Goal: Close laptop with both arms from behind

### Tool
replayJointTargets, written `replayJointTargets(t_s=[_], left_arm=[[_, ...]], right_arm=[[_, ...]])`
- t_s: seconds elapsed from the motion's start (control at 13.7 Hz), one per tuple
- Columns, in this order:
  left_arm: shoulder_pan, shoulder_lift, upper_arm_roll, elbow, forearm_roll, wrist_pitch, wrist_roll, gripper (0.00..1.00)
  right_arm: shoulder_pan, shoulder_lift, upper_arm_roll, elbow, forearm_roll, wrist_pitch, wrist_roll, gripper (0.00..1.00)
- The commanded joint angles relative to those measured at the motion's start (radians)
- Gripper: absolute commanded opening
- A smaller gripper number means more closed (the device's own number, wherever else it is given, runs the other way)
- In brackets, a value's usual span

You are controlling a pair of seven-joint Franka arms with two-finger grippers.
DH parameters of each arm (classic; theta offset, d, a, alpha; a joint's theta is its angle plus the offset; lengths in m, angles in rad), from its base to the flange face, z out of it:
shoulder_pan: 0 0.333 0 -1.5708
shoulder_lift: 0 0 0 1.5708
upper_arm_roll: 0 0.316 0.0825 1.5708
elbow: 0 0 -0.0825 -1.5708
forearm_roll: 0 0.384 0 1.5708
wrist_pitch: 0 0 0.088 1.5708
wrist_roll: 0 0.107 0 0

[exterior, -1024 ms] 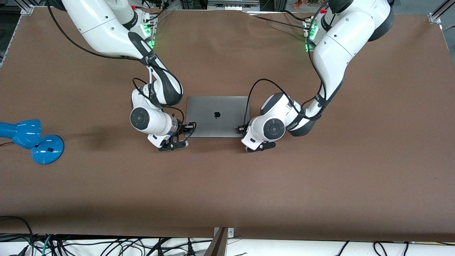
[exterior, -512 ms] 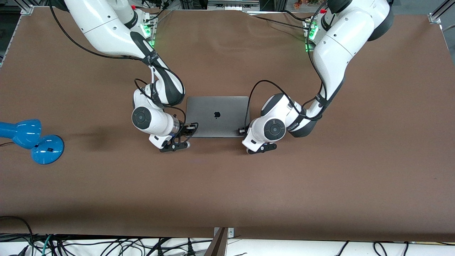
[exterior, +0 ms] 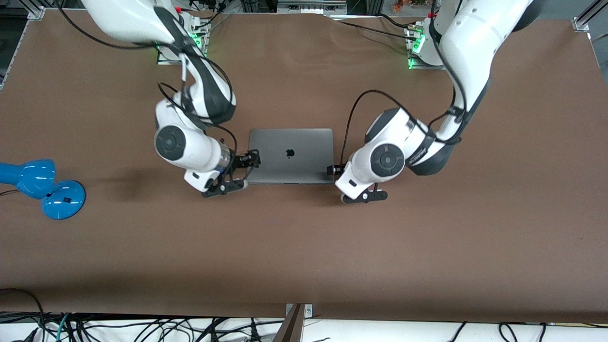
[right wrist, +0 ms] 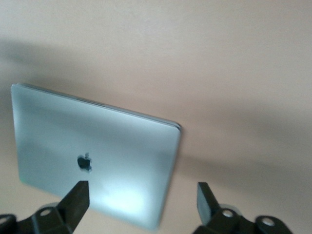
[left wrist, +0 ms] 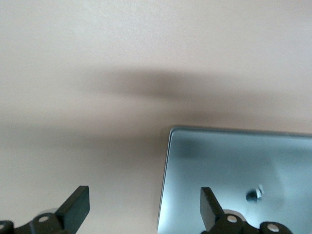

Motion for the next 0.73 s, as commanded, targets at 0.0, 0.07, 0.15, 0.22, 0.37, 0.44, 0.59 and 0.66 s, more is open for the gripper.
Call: replayJointTargets(t_s=[0.0, 0.07, 0.15, 0.22, 0.37, 0.44, 0.59, 0.66], left_arm=[[0.029, -0.228, 0.014, -0.193, -0.049, 0.003, 0.068, 1.00], [0.037, -0.274, 0.032, -0.214, -0.109, -0.008, 0.119, 1.00], [0.025, -0.333, 0.084, -0.244, -0.141, -0.030, 0.175, 1.00], [0.022, -0.396, 0.121, -0.279, -0.157, -0.043, 0.229, 1.00], [0.017, -0.510, 0.184, -0.350, -0.163, -0.072, 0.313, 1.00], [0.009, -0.545, 0.216, -0.362, -0.163, -0.104, 0.362, 1.00], [0.000, -0.602, 0.258, -0.366, -0.163, -0.171, 0.398, 1.00], [0.000, -0.633, 0.288, -0.366, -0.160, -0.199, 0.412, 1.00]], right_arm=[[-0.048, -0.170, -0.002, -0.033, -0.115, -0.143, 0.006, 1.00], [-0.071, -0.210, -0.002, -0.033, -0.133, -0.186, 0.006, 1.00], [-0.102, -0.247, -0.002, -0.033, -0.137, -0.225, 0.006, 1.00], [-0.123, -0.284, -0.002, -0.033, -0.140, -0.263, 0.006, 1.00], [-0.177, -0.360, -0.002, -0.033, -0.158, -0.335, 0.002, 1.00], [-0.199, -0.390, -0.002, -0.033, -0.161, -0.370, 0.003, 1.00], [-0.214, -0.437, -0.004, -0.033, -0.199, -0.418, 0.003, 1.00], [-0.217, -0.459, -0.017, -0.033, -0.227, -0.435, 0.002, 1.00]])
